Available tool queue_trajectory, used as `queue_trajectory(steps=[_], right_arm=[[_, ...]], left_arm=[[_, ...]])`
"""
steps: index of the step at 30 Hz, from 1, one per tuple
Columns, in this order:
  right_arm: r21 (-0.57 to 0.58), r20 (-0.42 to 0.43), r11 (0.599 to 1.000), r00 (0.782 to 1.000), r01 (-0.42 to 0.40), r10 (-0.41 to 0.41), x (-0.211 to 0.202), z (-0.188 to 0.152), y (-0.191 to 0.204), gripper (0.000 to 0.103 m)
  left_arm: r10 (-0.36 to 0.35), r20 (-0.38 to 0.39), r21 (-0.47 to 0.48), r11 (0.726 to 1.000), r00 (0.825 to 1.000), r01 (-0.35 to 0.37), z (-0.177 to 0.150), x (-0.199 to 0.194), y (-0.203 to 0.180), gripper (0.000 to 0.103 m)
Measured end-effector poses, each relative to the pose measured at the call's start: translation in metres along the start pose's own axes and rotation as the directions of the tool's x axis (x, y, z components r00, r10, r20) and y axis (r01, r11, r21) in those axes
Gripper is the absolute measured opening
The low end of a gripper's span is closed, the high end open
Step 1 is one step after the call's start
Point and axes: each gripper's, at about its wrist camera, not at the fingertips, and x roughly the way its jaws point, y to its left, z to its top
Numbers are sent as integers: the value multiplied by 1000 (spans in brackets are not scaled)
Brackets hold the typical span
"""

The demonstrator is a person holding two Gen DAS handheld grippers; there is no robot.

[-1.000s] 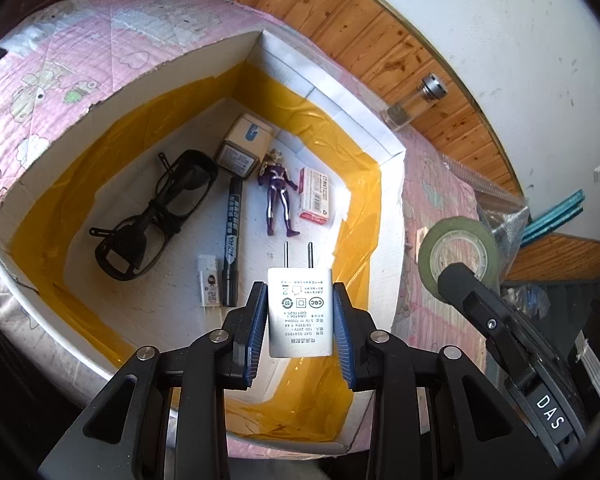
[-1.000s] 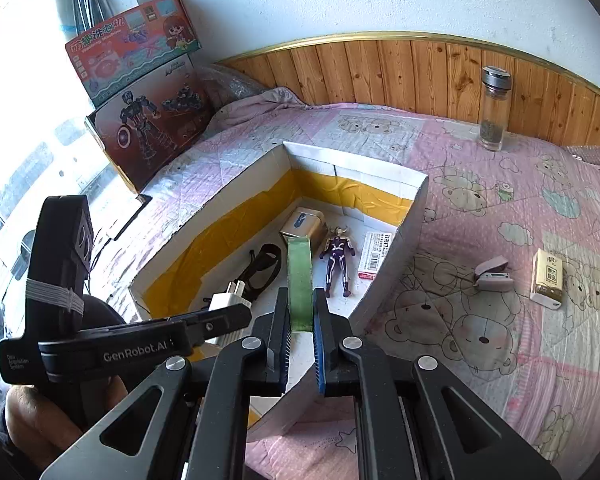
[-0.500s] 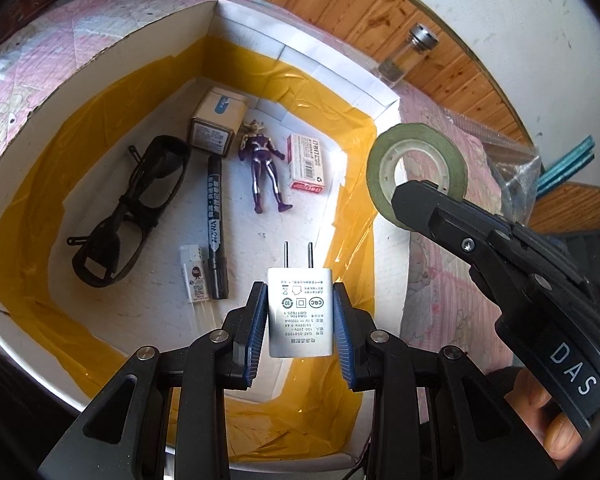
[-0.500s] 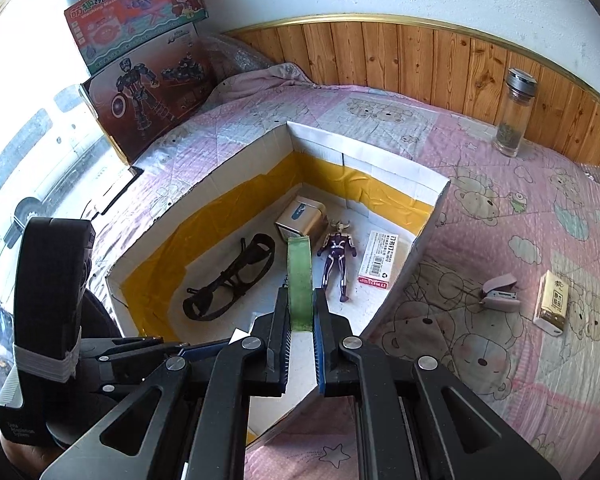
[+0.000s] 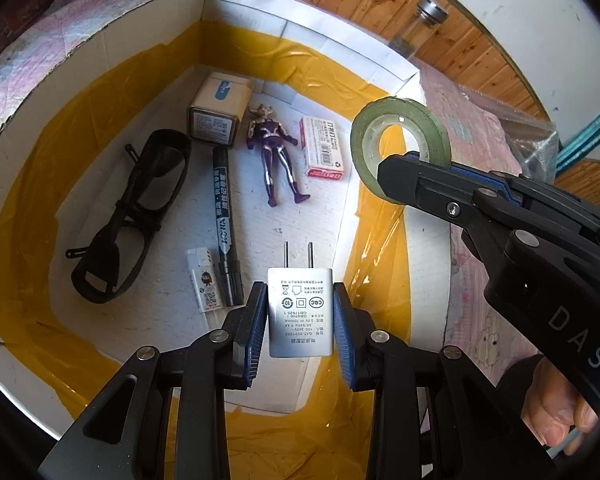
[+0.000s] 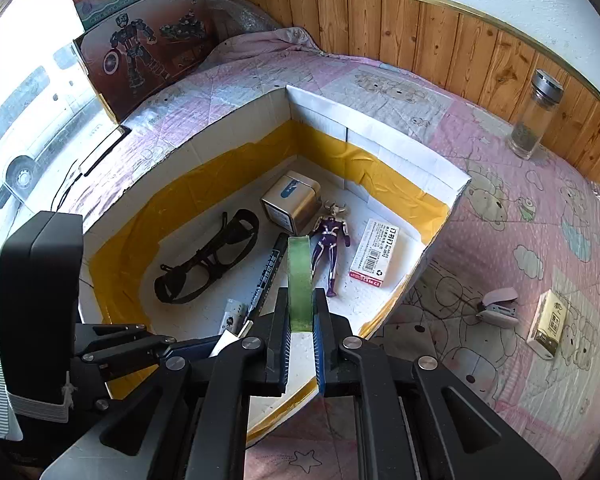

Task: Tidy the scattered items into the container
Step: 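Lower and release the charger with the left tool while the right tool releases the tape into the box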

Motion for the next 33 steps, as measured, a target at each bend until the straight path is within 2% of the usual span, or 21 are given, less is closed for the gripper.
queue_trajectory(steps=[7, 15, 23, 27, 28, 30, 33], right_arm=[[8, -28, 1000, 999, -22, 22, 8, 9, -8, 11], [-5, -80, 1000, 997, -25, 24, 18, 24, -14, 11], [-93, -156, 995, 988, -21, 6, 30, 27, -3, 11], [-95, -194, 995, 981, -20, 2, 37, 27, -5, 11], [-94, -203, 995, 979, -22, 2, 39, 26, -6, 11], [-75, -213, 997, 977, -14, -2, 41, 26, -9, 12], [-47, -220, 999, 975, -16, 5, 43, 25, -15, 13]], left_arm=[[6, 28, -4, 1000, 1000, -6, 3, -3, -1, 33], [-76, 10, -65, 995, 997, 76, 2, -1, 3, 33], [-62, 6, -111, 992, 998, 63, 6, 2, 12, 33], [-74, -1, -155, 985, 997, 73, 8, 5, 13, 33], [-76, -5, -161, 984, 997, 75, 8, 5, 14, 34], [-93, -10, -173, 981, 996, 90, 8, 5, 16, 42], [-93, -9, -178, 980, 996, 90, 7, 3, 16, 47]])
